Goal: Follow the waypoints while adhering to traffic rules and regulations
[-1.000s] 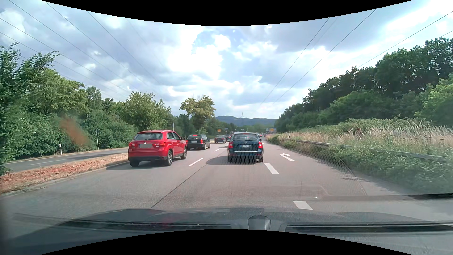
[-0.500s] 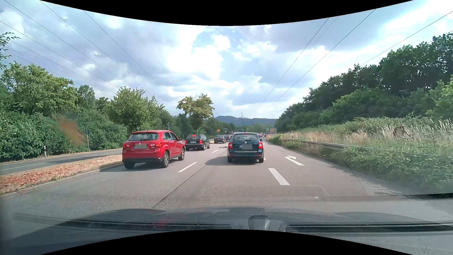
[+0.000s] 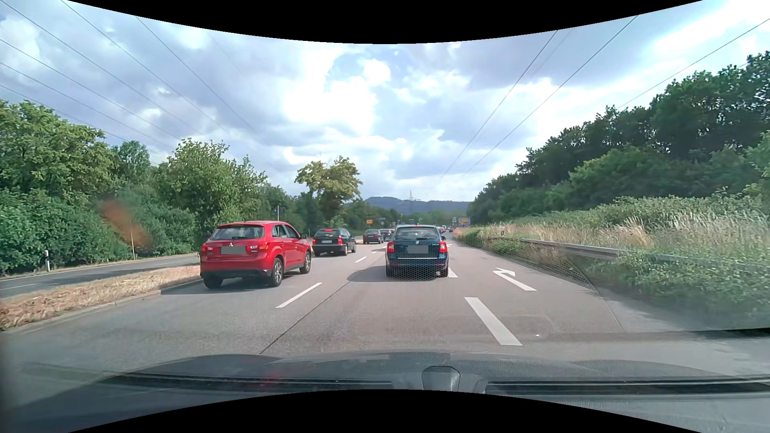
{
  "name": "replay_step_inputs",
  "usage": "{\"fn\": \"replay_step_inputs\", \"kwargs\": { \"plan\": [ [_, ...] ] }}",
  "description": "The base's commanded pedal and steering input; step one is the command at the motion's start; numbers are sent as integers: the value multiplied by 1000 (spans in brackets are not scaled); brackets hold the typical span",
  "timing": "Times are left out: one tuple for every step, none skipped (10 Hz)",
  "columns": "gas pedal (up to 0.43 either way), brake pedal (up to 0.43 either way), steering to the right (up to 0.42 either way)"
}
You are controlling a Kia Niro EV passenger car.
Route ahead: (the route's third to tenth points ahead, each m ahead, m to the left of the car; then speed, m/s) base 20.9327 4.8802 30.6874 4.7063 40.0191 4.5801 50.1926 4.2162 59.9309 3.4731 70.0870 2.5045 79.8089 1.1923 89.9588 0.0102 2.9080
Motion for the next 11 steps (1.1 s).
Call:
{"fn": "replay_step_inputs", "kwargs": {
  "plan": [
    [0,98,5],
    [0,98,5],
    [0,91,5],
    [0,91,5],
    [0,91,5],
    [0,91,5],
    [0,85,5],
    [0,85,5],
    [0,85,5],
    [0,85,5],
    [0,85,5]
  ]
}}
